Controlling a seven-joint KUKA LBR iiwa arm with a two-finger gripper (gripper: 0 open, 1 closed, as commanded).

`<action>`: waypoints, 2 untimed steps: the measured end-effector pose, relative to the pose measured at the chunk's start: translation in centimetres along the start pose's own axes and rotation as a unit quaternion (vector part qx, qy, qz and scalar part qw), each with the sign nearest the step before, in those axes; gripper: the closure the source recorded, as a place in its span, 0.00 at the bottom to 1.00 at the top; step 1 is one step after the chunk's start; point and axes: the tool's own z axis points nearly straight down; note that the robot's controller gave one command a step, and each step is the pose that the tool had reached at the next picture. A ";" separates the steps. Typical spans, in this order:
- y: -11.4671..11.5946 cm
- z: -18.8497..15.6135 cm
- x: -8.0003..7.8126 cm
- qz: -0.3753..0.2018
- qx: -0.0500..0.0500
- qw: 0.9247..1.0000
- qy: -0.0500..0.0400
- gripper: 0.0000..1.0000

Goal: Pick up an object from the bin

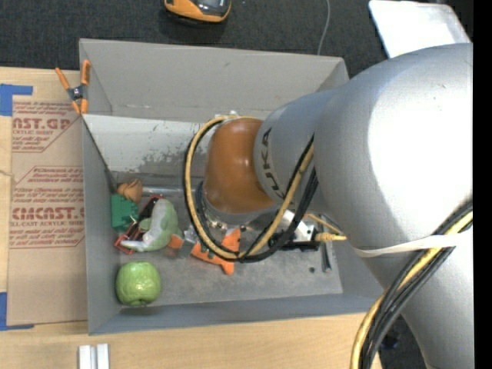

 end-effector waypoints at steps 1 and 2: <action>0.4 0.0 0.5 0.019 0.000 1.000 -0.002 1.00; 0.8 0.0 0.9 0.022 -0.002 1.000 -0.004 1.00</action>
Offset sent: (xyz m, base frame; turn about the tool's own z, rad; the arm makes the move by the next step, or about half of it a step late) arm -0.0085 0.0137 -0.0052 0.0445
